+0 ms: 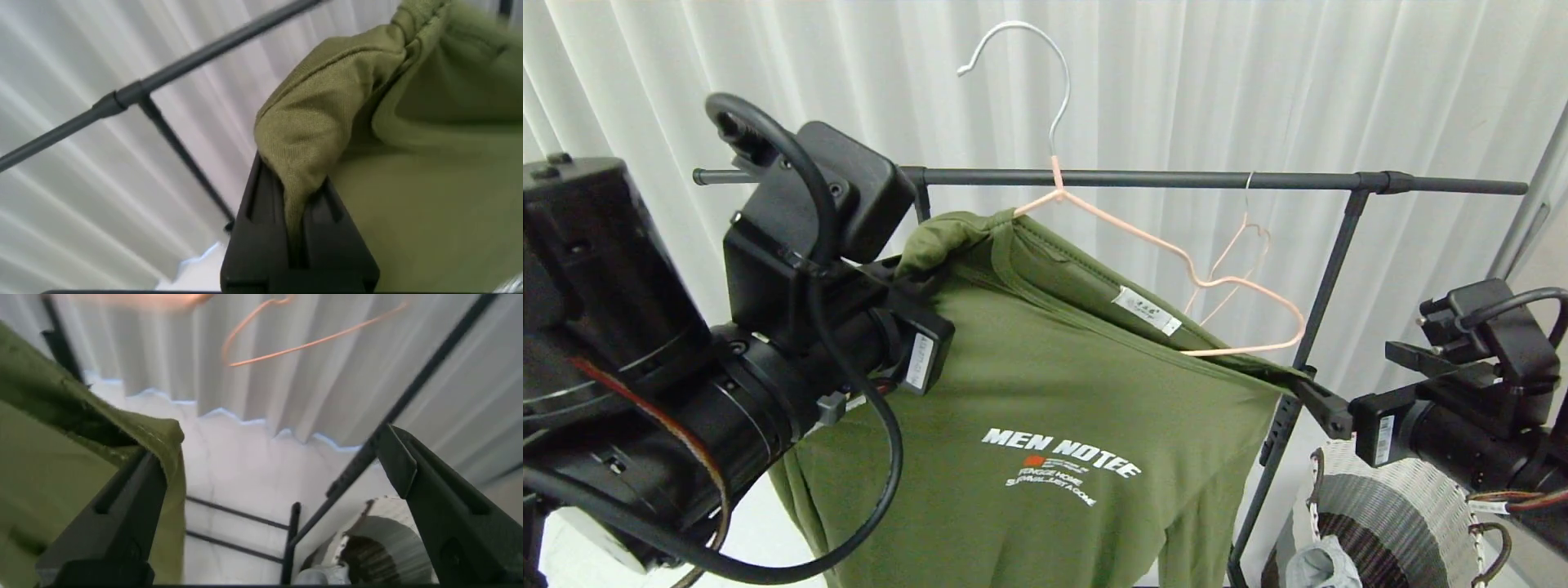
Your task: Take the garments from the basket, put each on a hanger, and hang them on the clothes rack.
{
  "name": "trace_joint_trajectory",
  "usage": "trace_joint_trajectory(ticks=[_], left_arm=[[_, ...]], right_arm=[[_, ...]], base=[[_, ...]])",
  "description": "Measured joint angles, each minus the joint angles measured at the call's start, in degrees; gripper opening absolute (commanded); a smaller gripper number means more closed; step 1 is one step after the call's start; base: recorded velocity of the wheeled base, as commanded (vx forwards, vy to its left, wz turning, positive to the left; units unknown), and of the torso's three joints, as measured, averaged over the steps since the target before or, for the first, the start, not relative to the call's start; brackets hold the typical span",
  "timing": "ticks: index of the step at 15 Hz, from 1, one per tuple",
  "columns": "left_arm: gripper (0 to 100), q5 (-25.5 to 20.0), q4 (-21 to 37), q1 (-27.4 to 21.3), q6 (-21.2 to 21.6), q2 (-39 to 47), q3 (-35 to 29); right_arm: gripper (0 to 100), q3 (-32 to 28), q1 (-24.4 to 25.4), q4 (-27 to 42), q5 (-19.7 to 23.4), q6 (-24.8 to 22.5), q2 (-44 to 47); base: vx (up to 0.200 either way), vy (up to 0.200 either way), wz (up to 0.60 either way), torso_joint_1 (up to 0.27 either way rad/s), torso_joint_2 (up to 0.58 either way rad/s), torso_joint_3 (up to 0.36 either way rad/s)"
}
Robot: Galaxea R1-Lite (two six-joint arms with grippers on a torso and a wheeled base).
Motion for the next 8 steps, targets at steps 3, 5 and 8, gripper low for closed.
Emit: trace_joint_trajectory(ticks=[3, 5, 8], left_arm=[[0, 0.2, 0.0, 0.7, 1.6, -1.0, 4.0], [0, 0.4, 0.0, 1.2, 1.7, -1.4, 6.4], [0, 1.7, 0.0, 1.4, 3.1, -1.7, 7.9]], right_arm=[[100, -0.3, -0.9, 0.0, -0.1, 0.0, -1.0], [100, -0.8, -1.0, 0.0, 0.0, 0.0, -1.4], [100, -2.1, -0.7, 0.3, 0.0, -2.1, -2.3]], base=[[0.0, 0.0, 0.0, 0.0, 0.0, 0.0], [0.0, 0.0, 0.0, 0.0, 0.0, 0.0], [0.0, 0.0, 0.0, 0.0, 0.0, 0.0]])
